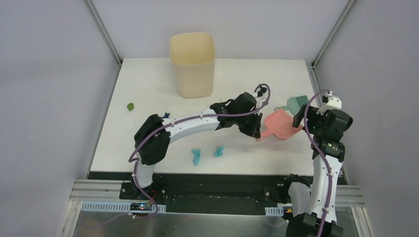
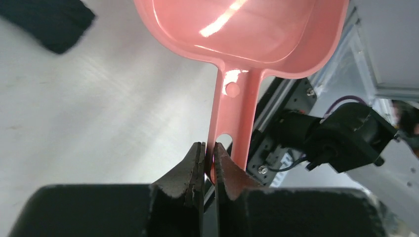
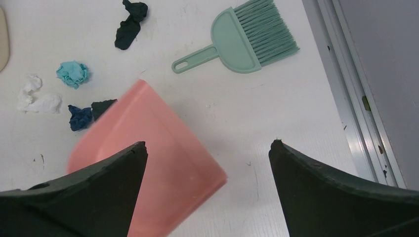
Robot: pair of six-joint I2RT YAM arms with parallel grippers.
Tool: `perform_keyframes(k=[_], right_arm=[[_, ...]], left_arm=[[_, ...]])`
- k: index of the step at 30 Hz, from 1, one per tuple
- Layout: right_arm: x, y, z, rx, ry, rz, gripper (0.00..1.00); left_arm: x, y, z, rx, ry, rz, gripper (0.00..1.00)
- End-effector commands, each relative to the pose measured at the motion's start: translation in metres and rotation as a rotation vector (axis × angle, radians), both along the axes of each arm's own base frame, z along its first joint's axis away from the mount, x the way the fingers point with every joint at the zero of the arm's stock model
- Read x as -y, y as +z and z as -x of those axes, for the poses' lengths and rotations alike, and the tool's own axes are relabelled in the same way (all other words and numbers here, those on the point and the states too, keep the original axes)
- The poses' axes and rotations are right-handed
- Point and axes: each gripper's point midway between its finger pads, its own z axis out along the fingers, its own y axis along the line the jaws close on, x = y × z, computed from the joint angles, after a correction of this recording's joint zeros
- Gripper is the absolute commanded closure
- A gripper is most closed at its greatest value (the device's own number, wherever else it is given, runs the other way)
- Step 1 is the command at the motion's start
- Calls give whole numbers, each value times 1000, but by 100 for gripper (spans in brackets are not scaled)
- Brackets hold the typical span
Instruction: Sweep away the paper scraps from the table
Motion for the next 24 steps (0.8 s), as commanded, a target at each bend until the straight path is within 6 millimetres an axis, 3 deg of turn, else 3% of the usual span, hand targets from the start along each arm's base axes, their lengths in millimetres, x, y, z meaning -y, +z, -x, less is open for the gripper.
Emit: perform_keyframes(k=[1,5,12,19,24], right_arm=[[5,17,-4,70,-7,35,3],[2,17,-4,69,7,30,3],[-5,11,-5,50,46,2,4],[-9,8,-3,39,75,3,4],[-14,3,-3,23,108,-8,4]], left_arm=[[-74,19,3,177,-139,-282,97],[-124,-1,18,171,-239,-453,94],[-159,-16,42,153,-468,-440,90],[-160,-44,42,104,-549,-492,90],[-154,-54,33,137,-516,-487,76]])
